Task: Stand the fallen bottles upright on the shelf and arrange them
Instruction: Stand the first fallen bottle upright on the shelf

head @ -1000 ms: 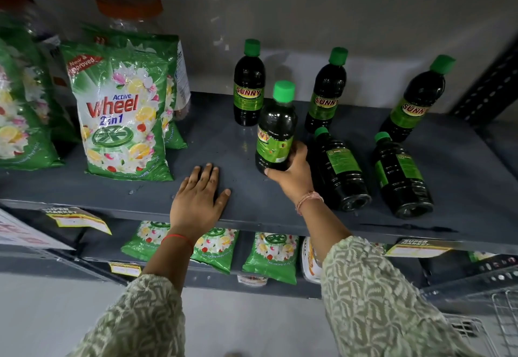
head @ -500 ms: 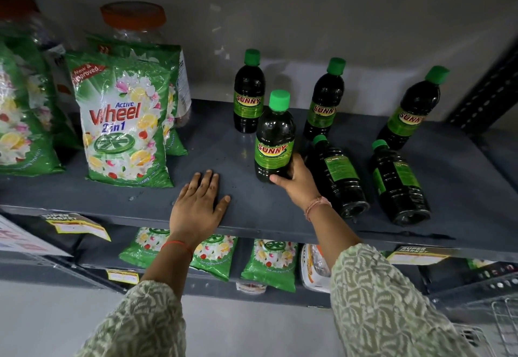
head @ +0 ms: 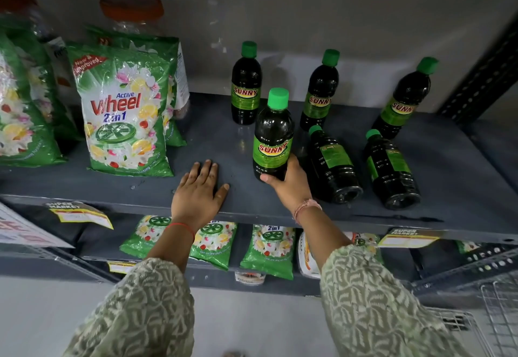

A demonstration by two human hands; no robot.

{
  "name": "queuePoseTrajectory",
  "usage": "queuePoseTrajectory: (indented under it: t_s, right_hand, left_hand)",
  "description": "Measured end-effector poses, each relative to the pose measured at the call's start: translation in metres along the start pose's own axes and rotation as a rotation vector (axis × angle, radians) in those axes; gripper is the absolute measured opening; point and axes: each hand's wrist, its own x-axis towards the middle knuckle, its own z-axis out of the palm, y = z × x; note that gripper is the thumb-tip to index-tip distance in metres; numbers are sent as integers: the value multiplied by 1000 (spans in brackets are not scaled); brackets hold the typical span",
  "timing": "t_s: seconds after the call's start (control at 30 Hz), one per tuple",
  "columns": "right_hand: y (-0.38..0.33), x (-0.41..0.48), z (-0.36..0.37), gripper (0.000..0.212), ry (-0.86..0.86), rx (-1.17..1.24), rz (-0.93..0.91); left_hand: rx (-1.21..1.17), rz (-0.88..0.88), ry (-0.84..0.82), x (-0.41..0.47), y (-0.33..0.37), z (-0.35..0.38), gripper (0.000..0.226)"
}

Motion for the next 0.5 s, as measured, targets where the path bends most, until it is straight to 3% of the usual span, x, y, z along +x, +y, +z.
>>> queuePoseTrajectory:
  t_s: [0.4,0.5]
  right_hand:
    - [9,-61,-1,58,23,-110,-72]
    - [7,-70,-3,84,-13,-61,-31]
  left_hand:
    - [-14,-9,-19,-3,6,-5,60]
    - [-13,-18,-45,-2,5,-7,60]
